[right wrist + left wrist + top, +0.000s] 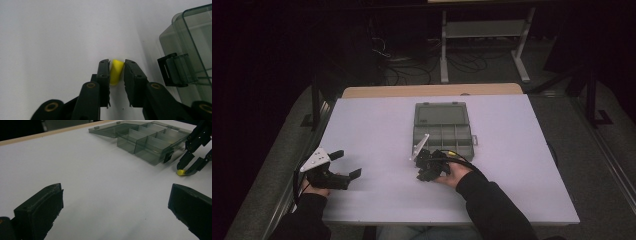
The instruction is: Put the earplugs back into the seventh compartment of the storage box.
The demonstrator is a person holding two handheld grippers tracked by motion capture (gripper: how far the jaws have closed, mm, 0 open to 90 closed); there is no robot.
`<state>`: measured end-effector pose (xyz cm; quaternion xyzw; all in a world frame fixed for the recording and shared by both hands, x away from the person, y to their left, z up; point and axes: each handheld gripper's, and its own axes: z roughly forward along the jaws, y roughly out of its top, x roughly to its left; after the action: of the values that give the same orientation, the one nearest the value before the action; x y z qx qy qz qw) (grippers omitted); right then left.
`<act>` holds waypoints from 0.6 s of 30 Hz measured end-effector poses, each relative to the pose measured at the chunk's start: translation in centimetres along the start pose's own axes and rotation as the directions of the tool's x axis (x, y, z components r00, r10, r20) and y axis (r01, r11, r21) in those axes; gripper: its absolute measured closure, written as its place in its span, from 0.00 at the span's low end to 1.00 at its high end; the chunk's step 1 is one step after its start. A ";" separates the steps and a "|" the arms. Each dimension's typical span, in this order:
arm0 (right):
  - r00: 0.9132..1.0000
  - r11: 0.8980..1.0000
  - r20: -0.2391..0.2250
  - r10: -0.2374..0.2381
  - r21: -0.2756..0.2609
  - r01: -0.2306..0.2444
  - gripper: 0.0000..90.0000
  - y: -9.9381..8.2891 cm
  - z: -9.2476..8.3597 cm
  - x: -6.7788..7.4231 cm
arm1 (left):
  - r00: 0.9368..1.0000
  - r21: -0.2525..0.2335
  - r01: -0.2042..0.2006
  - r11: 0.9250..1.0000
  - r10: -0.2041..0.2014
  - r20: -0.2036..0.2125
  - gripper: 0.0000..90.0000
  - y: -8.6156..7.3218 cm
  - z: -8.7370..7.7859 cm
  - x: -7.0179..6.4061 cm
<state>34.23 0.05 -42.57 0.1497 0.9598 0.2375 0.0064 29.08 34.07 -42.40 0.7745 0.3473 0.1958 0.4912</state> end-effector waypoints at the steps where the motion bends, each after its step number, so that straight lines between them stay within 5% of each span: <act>1: 1.000 1.000 0.002 -0.003 0.001 0.003 0.87 0.0 -0.1 0.0 | 1.000 0.000 0.000 1.000 0.000 0.000 0.00 0.0 0.0 0.0; 18: 1.000 0.999 0.022 -0.001 -0.038 0.002 0.88 0.4 -3.2 -0.6 | 1.000 0.000 0.000 1.000 0.000 0.000 0.00 0.0 0.0 0.0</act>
<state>34.70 -1.22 -39.61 0.1512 0.9551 0.2540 0.0198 29.09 34.06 -42.41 0.7747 0.3472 0.1958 0.4909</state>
